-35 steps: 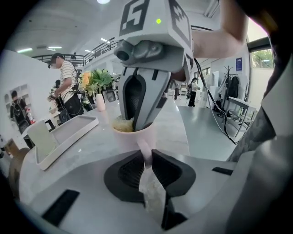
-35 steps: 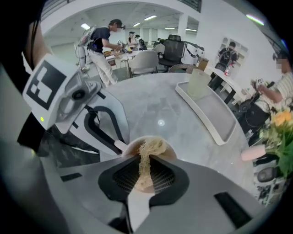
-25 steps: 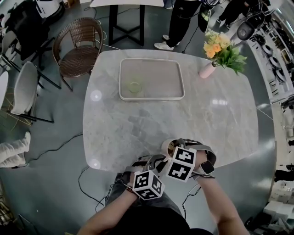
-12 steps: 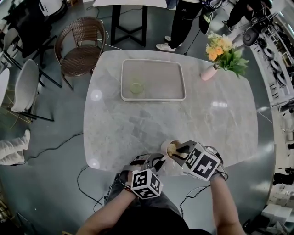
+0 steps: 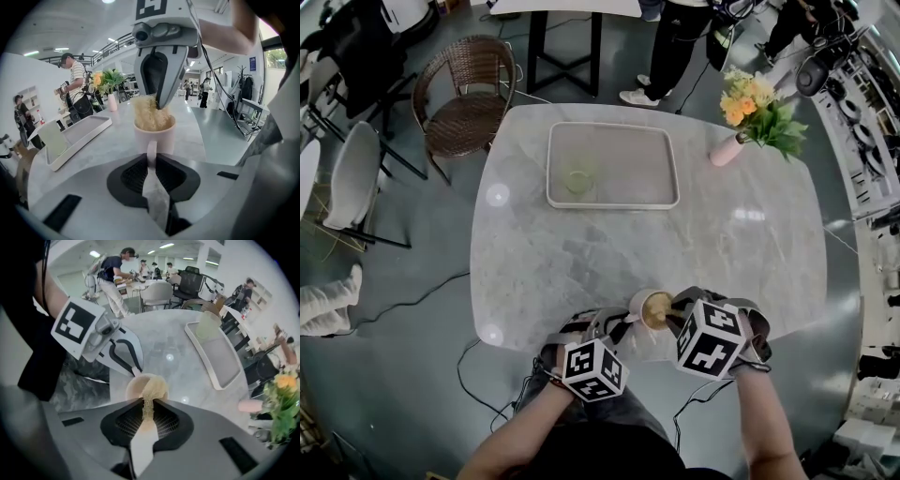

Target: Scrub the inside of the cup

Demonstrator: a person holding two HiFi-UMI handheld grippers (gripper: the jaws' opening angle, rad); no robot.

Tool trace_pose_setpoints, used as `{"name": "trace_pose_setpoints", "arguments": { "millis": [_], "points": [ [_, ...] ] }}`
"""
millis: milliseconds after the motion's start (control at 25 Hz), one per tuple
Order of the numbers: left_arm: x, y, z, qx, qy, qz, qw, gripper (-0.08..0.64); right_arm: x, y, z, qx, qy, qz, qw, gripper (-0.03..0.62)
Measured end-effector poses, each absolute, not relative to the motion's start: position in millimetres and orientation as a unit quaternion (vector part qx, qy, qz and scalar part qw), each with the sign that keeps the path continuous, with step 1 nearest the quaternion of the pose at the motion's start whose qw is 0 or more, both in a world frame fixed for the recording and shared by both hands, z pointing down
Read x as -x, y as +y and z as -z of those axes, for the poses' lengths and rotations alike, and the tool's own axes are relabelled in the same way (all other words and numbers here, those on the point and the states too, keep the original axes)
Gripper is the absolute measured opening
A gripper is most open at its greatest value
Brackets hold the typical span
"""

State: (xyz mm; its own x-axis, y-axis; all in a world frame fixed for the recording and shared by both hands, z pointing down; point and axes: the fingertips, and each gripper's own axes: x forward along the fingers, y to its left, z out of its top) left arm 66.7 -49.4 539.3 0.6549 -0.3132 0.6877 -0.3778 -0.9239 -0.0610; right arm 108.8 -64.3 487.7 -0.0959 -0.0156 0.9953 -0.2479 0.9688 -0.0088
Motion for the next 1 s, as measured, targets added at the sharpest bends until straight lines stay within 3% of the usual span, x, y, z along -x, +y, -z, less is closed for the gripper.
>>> {"name": "trace_pose_setpoints", "arguments": {
  "millis": [240,480,640,840,1000],
  "points": [
    [-68,-43,-538,-0.911,-0.177,-0.372,0.036,0.06,-105,-70,-484,-0.08,-0.721,0.024,0.687,0.06],
    [-68,-42,-538,-0.91,-0.179,-0.372,0.039,0.058,-93,-47,-476,-0.039,-0.76,-0.009,0.649,0.06],
    [-69,-43,-538,-0.91,-0.18,-0.372,0.037,0.058,-104,-49,-477,-0.047,-0.751,-0.031,0.658,0.06],
    [-70,-41,-539,-0.911,-0.176,-0.371,0.036,0.06,-113,-67,-482,-0.081,-0.715,0.021,0.694,0.06],
    [-69,-40,-538,-0.911,-0.176,-0.372,0.037,0.058,-100,-60,-478,-0.071,-0.738,0.035,0.67,0.06]
  ]
}}
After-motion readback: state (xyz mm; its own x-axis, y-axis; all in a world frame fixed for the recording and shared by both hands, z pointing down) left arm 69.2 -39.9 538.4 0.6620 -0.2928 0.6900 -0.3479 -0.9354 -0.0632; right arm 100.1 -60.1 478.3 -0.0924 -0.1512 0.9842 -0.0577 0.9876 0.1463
